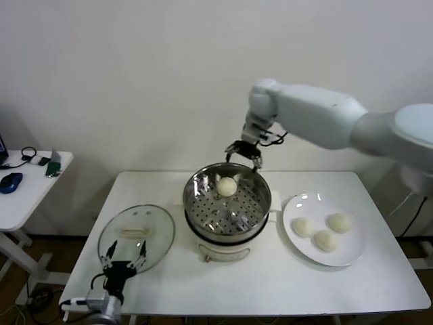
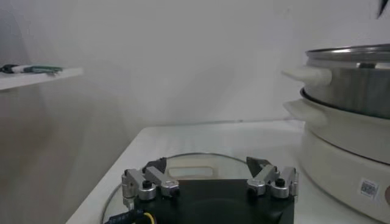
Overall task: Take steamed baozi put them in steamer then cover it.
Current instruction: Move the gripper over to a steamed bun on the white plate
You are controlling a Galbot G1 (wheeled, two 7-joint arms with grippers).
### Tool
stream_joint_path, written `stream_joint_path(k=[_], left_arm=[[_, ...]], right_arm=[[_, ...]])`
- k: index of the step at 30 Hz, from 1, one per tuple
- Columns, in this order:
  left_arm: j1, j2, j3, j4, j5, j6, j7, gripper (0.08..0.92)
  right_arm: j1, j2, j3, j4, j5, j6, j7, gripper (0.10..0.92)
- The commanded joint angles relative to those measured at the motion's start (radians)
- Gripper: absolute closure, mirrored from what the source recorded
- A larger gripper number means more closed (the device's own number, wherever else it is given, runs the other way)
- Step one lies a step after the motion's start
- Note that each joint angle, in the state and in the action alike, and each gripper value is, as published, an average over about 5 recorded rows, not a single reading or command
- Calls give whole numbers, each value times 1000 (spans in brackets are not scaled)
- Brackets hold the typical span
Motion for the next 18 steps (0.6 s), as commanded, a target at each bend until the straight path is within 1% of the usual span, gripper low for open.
stream_joint_path(k=[1, 5, 7, 9, 13, 18], left_arm=[[2, 3, 0, -5, 1, -1, 0, 177], [2, 2, 0, -8, -2, -2, -1, 177], [3, -1, 0, -10, -4, -2, -1, 177], [3, -5, -1, -12, -5, -2, 0, 177], [4, -11, -4, -12, -7, 0, 0, 177], [7, -10, -10, -7, -8, -2, -1, 177]], right_arm=[[311, -252, -385, 237, 339, -324, -20, 203], [341, -379, -532, 407, 315, -494, 103, 203], [292, -439, -528, 470, 294, -572, 164, 203], [195, -481, -470, 500, 268, -637, 225, 203], [-31, -501, -282, 457, 196, -701, 313, 203], [-250, -439, -101, 321, 112, -707, 331, 203]])
